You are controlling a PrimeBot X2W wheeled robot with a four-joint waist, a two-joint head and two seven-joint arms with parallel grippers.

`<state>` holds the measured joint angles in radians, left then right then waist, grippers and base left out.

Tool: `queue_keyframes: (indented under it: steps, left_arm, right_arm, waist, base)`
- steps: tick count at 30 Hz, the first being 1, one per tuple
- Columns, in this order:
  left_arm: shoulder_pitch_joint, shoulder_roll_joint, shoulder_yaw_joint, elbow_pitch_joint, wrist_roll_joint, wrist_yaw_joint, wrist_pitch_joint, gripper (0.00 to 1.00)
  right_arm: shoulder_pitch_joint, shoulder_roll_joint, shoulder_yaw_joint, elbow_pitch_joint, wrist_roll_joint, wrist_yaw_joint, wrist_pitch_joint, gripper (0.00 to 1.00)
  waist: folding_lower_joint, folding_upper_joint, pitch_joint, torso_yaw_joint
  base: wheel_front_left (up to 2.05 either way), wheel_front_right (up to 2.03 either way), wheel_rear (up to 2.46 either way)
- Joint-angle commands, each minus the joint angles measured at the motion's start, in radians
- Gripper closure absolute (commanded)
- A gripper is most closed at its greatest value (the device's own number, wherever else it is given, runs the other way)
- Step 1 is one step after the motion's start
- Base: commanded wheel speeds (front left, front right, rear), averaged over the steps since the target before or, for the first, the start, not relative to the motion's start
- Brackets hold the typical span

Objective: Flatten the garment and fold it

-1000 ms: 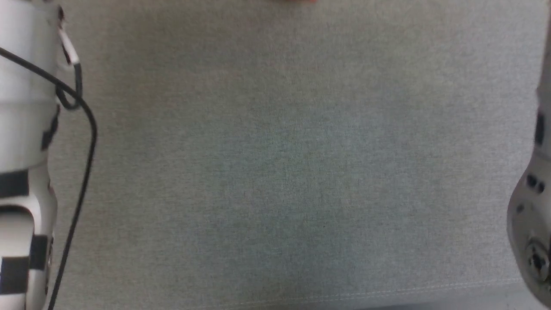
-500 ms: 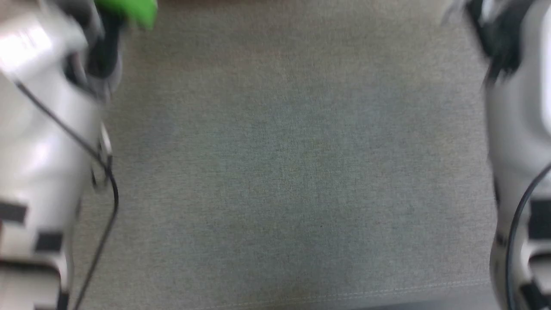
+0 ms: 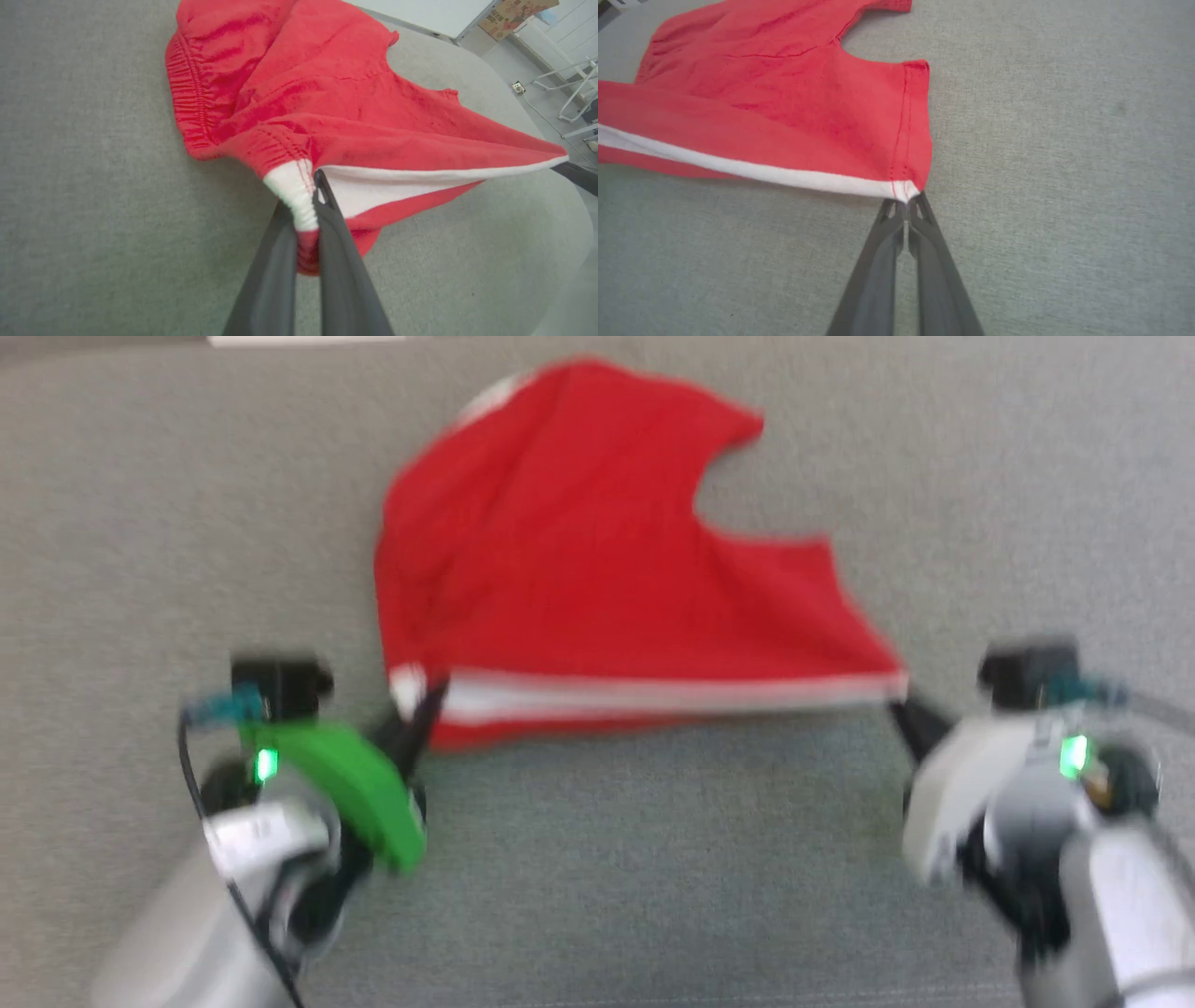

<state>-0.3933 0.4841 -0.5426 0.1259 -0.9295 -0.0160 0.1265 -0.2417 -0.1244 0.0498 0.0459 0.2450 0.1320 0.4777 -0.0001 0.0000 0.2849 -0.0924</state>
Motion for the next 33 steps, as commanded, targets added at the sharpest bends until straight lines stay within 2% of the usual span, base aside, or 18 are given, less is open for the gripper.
queue_keyframes:
  steps: [1, 4, 11, 13, 17, 25, 33]
  left_arm:
    - [0.048, 0.025, -0.004, -0.018, -0.014, 0.024, 0.014, 1.0]
    - [0.152, 0.047, -0.015, -0.065, -0.041, 0.066, 0.046, 1.0]
    - [0.346, 0.071, -0.049, -0.14, -0.105, 0.124, 0.101, 1.0]
    - [0.372, 0.076, -0.057, -0.158, -0.1, 0.131, 0.095, 1.0]
    - [0.379, 0.057, -0.063, -0.177, -0.077, 0.116, 0.044, 1.0]
    - [0.292, -0.008, -0.056, -0.181, 0.003, 0.073, -0.094, 1.0]
    - [0.119, -0.086, -0.023, -0.138, 0.04, 0.058, -0.161, 1.0]
  right_arm:
    - [0.055, 0.006, -0.004, -0.033, 0.006, -0.001, 0.021, 1.0]
    - [0.183, 0.019, -0.019, -0.103, 0.0, -0.001, 0.078, 1.0]
    - [0.378, 0.035, -0.047, -0.207, -0.018, -0.001, 0.204, 1.0]
    - [0.41, 0.039, -0.059, -0.235, -0.022, -0.001, 0.227, 1.0]
    - [0.429, 0.046, -0.079, -0.273, -0.031, -0.001, 0.227, 1.0]
    - [0.284, 0.014, -0.052, -0.29, -0.083, -0.001, 0.149, 1.0]
    - [-0.031, -0.079, 0.016, -0.194, -0.089, -0.001, 0.131, 1.0]
  waist:
    - [0.0001, 0.0, -0.076, 0.032]
    - [0.0001, 0.0, -0.104, 0.035]
    - [0.0001, 0.0, -0.141, 0.037]
    - [0.0001, 0.0, -0.142, 0.042]
    - [0.0001, 0.0, -0.138, 0.054]
    - [0.0001, 0.0, -0.12, 0.08]
    - [0.0001, 0.0, -0.036, 0.137]
  base:
    - [0.0, 0.0, 0.0]
    - [0.0, 0.0, 0.0]
    - [0.0, 0.0, 0.0]
    - [0.0, 0.0, 0.0]
    - [0.0, 0.0, 0.0]
    - [0.0, 0.0, 0.0]
    - [0.0, 0.0, 0.0]
